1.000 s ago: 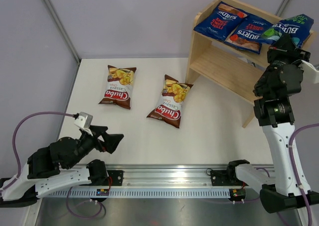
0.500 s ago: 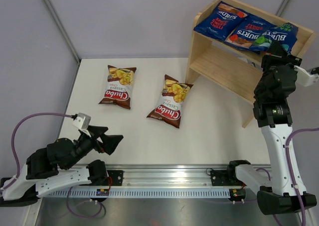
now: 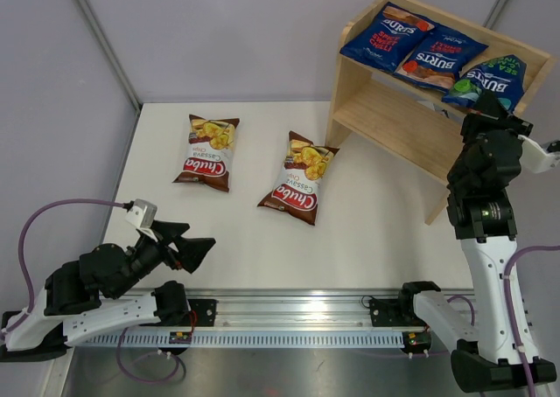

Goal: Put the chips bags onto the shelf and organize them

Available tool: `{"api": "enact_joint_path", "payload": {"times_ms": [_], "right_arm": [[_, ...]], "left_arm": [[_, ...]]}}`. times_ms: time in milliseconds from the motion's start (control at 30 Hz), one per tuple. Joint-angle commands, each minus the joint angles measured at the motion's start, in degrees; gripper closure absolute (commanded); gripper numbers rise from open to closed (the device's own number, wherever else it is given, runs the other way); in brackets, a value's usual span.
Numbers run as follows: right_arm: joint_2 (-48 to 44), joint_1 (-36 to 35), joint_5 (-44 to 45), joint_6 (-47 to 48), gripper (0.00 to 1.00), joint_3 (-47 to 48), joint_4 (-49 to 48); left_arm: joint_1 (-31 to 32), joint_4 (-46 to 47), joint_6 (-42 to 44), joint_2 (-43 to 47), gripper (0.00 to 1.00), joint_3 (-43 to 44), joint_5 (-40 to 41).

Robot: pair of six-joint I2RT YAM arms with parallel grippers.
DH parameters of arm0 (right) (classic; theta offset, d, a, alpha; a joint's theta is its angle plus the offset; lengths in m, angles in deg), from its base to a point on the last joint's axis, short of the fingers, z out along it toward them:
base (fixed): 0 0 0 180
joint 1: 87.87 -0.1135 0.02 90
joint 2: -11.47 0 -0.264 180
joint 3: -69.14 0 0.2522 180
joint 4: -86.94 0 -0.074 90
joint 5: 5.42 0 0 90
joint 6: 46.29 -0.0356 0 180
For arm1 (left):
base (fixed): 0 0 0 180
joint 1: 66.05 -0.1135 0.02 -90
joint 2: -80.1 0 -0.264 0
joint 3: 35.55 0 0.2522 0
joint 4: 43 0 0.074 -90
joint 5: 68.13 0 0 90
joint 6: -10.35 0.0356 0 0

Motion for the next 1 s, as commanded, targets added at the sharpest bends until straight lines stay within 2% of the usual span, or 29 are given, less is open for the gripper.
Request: {"api": "enact_joint_path", "payload": {"times_ms": [0, 133, 167, 300, 433, 600, 767, 967], "right_arm": [[0.24, 0.32, 4.11, -3.70, 0.96, -1.19, 2.64], [0.06, 0.32, 3.94, -6.16, 0.97, -2.86, 2.90], [-0.03, 0.32, 4.11, -6.43, 0.89, -3.04, 3.17], [0.59, 0.32, 5.08, -8.01, 0.73, -1.82, 5.62], [1.03, 0.32, 5.87, -7.75, 0.75, -0.32, 6.60], [2.43, 0.32, 7.10, -8.62, 0.87, 1.18, 8.27], [3.40, 0.58, 8.42, -8.72, 0.88, 2.05, 7.65], [5.68, 2.25, 5.87, -9.33, 0.89, 3.28, 7.13]], "left_arm": [[0.39, 2.38, 0.73, 0.36, 0.01, -0.15, -0.35], [0.48, 2.20, 0.56, -0.08, 0.01, -0.06, -0.09], [0.48, 2.20, 0.56, -0.61, 0.01, -0.15, -0.09], [0.65, 2.11, 0.38, -1.40, 0.01, -0.06, 0.18], [0.65, 1.76, 0.03, -1.93, 0.01, 0.02, 0.53], [0.74, 1.50, -0.15, -2.11, 0.01, 0.03, 0.97], [0.92, 1.41, -0.41, -2.54, 0.01, 0.11, 1.32], [1.18, 1.06, -0.67, -2.90, 0.01, 0.20, 1.58]]}}
